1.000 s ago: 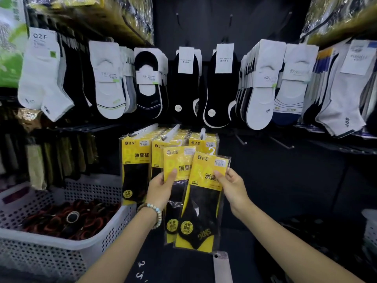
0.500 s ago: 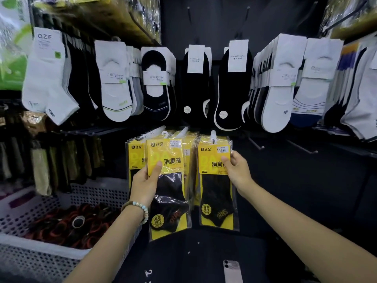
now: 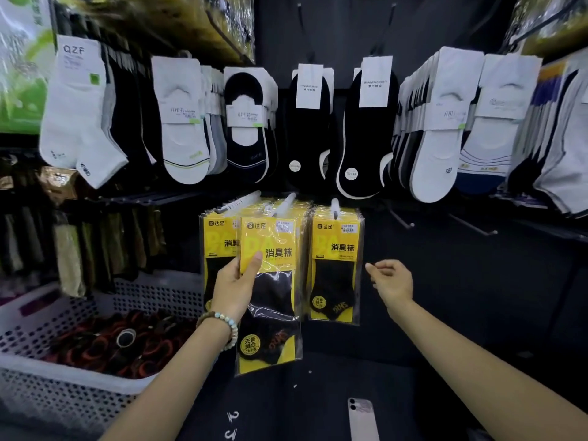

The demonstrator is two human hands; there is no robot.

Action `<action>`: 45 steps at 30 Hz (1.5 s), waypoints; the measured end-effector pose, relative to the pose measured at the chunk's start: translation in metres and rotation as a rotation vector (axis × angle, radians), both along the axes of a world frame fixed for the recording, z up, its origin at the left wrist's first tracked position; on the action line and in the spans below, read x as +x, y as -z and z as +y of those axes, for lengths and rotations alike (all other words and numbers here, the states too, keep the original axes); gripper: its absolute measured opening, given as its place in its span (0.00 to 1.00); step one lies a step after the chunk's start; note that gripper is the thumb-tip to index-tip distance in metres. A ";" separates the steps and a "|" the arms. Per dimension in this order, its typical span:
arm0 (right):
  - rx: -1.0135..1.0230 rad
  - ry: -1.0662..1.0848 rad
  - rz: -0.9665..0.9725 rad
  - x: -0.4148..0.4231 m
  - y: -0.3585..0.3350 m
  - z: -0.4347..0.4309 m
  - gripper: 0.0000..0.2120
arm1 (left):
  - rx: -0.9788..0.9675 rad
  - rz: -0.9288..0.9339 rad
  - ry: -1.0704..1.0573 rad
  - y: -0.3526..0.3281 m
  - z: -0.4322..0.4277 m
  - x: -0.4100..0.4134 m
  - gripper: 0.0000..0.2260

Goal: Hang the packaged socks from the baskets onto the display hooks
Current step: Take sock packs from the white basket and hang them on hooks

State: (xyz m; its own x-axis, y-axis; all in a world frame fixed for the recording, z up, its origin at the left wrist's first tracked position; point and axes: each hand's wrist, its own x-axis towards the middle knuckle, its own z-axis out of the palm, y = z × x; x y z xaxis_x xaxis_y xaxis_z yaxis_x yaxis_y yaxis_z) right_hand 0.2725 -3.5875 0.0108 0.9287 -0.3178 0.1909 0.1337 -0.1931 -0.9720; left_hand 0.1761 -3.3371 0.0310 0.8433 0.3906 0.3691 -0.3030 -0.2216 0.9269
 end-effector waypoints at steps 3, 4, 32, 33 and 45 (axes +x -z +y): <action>0.033 -0.143 -0.014 -0.018 -0.005 -0.004 0.07 | -0.012 0.027 0.059 0.000 -0.011 -0.001 0.08; 0.039 -0.209 -0.013 -0.026 -0.009 -0.002 0.07 | -0.016 0.034 0.088 -0.001 -0.017 -0.002 0.07; 0.019 -0.195 -0.103 -0.017 -0.031 0.022 0.09 | -0.107 0.121 0.318 0.008 -0.080 0.038 0.22; 0.028 -0.188 -0.092 -0.014 -0.028 0.024 0.09 | -0.092 0.125 0.300 0.009 -0.079 0.043 0.23; 0.148 -0.133 0.111 -0.006 0.020 0.010 0.11 | 0.027 0.206 0.233 0.053 -0.084 0.056 0.26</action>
